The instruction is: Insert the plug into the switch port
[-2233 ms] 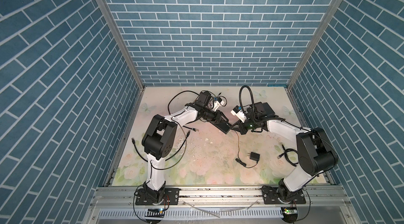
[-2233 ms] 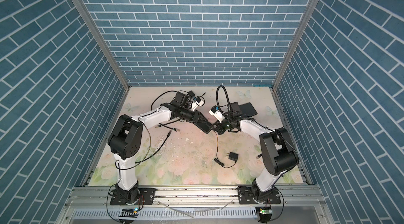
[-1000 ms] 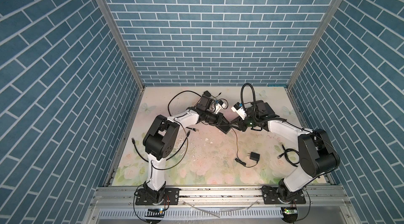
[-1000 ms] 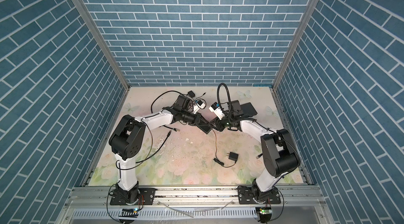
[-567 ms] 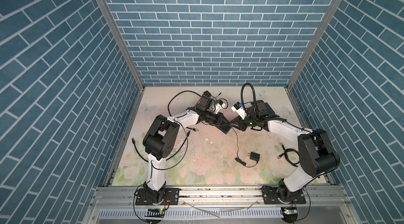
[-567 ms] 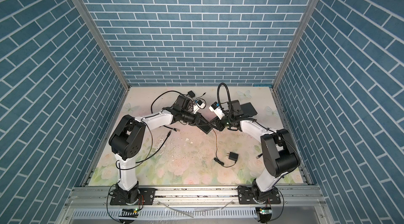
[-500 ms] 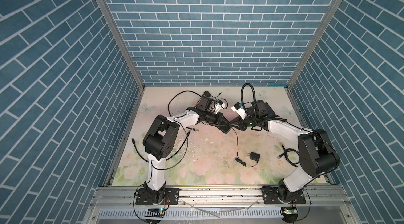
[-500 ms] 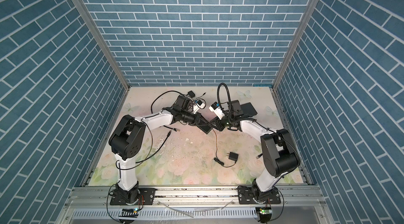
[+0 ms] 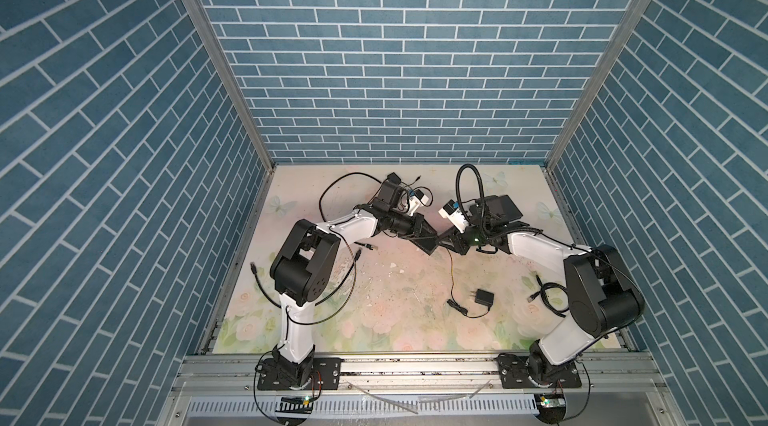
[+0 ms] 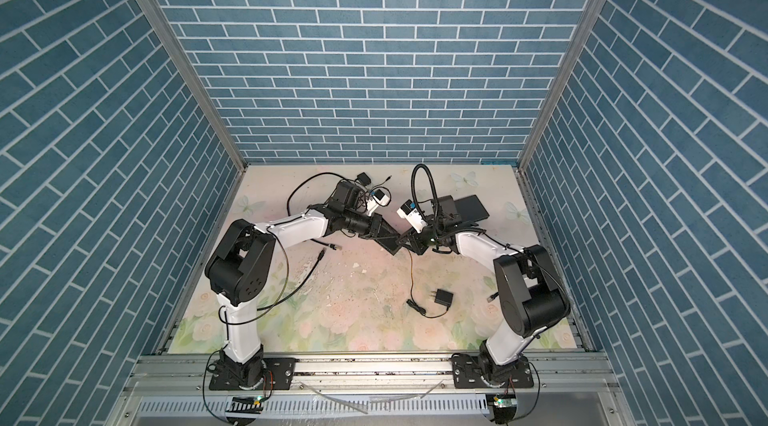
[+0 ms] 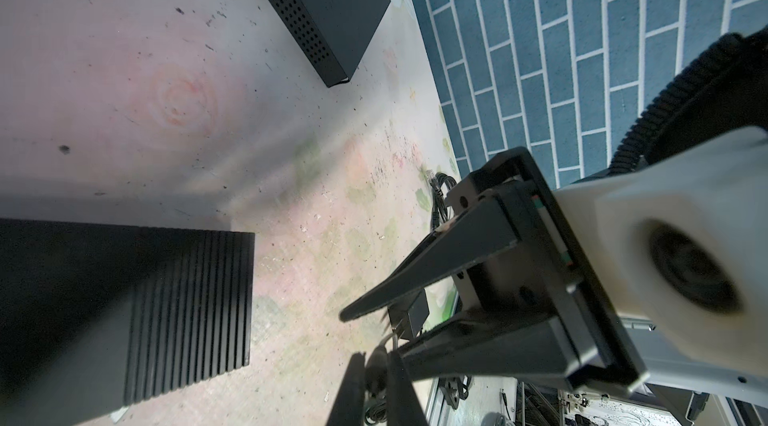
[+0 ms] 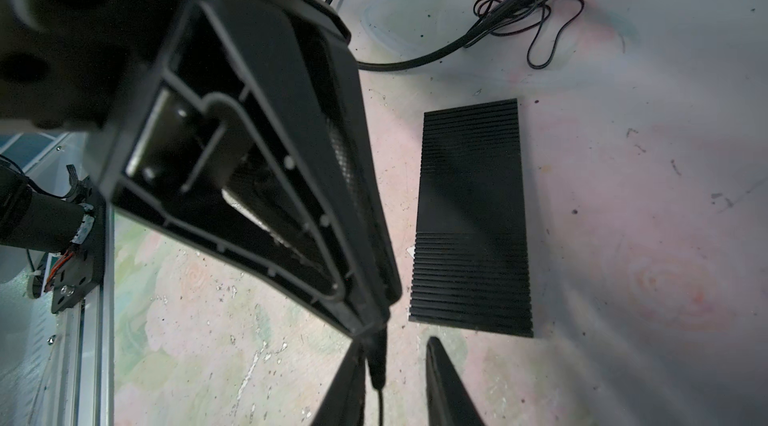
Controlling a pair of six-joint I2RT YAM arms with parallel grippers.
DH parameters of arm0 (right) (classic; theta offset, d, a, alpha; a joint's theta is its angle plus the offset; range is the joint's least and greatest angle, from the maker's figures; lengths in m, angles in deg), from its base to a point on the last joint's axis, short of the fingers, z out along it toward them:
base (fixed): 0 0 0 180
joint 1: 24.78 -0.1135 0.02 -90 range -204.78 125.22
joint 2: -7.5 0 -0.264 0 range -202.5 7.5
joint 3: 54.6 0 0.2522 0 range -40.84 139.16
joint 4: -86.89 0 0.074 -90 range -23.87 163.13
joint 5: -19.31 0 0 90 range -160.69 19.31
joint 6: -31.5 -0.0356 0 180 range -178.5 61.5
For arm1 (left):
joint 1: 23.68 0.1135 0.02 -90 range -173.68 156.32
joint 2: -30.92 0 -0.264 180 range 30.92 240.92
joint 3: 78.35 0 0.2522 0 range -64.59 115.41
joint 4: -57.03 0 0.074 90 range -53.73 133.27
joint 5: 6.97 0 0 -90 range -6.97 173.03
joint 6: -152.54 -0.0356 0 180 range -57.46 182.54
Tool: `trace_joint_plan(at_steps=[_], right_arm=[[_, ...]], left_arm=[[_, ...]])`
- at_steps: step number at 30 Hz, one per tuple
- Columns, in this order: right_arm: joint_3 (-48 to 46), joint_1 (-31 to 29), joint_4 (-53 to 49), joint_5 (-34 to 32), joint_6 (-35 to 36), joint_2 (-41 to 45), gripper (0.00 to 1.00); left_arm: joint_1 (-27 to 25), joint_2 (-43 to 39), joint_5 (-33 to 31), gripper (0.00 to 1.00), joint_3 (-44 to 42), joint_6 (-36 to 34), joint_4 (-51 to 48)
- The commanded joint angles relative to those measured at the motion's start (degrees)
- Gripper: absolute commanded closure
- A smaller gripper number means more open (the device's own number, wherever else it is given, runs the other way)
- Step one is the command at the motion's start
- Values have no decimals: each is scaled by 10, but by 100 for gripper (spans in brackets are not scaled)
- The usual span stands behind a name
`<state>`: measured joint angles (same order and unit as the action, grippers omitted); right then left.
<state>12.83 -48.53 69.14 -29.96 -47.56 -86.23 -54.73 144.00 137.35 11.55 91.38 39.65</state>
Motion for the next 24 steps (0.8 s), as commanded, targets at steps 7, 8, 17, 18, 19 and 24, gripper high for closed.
trace_joint_plan(at_steps=[7,8,17,18,19,24], right_arm=[[-10,-8,51,-2,7,12,78],[-11,-8,53,-2,6,13,78],[-16,-9,60,-6,1,20,82],[-21,-10,66,-6,-3,24,82],[-25,-9,74,-8,-7,30,82],[-30,-9,73,-13,-7,36,78]], left_arm=[[-1,-21,10,88,-4,-3,3],[-1,-21,10,88,-5,-3,3],[0,-20,9,88,-4,-3,1],[0,-20,7,88,-5,-4,-2],[0,-20,5,88,-6,-5,-4],[0,-20,1,88,-9,-1,-1]])
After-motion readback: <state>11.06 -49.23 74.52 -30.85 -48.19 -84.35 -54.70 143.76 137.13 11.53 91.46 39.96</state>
